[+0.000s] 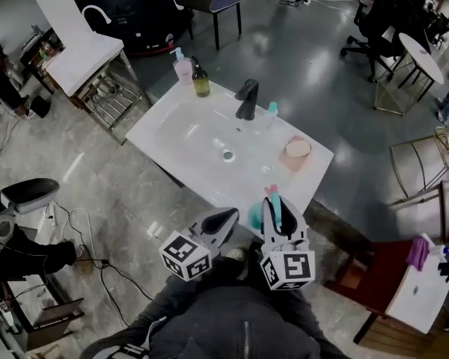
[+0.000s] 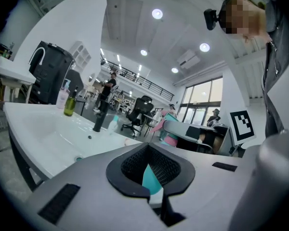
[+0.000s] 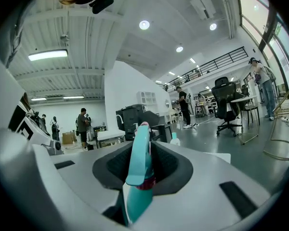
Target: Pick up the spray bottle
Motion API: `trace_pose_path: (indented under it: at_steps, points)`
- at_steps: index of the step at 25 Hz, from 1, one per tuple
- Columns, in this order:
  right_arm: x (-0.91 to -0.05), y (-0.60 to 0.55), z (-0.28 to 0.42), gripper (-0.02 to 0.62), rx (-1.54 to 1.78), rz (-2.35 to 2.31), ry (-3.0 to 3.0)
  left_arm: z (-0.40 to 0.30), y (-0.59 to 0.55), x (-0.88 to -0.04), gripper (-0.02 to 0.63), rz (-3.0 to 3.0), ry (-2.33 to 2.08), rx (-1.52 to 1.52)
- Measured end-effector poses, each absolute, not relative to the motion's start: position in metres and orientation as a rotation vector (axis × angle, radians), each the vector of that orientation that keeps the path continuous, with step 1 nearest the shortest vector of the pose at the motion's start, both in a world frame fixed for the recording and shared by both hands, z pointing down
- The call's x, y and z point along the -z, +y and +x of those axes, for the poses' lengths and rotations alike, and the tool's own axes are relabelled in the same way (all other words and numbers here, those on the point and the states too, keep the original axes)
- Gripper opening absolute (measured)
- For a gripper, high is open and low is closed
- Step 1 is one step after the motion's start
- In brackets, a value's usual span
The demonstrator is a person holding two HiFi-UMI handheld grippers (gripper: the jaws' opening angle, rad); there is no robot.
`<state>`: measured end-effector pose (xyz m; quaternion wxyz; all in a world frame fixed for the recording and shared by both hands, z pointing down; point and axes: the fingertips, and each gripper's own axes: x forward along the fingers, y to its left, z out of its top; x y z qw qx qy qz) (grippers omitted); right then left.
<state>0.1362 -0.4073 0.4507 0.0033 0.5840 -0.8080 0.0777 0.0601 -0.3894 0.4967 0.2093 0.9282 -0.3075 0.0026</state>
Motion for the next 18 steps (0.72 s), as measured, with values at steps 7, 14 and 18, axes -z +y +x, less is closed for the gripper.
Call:
trace_pose_path:
  at_steps: [7, 14, 18]
  points:
    - [-0.456, -0.395, 0.095, 0.084, -0.265, 1.762, -2.596, 0.028, -0.372, -0.503, 0.006, 2.557, -0.893, -0.011]
    - [-0.457, -0.387, 0.081, 0.084, -0.276, 1.732, -2.61, 0.022, -0.366, -0.504, 0.006, 2.554, -0.888, -0.012]
    - [-0.456, -0.384, 0.08, 0.084, -0.276, 1.723, -2.616, 0.024, -0.367, -0.503, 0.006, 2.561, -0.883, -0.005]
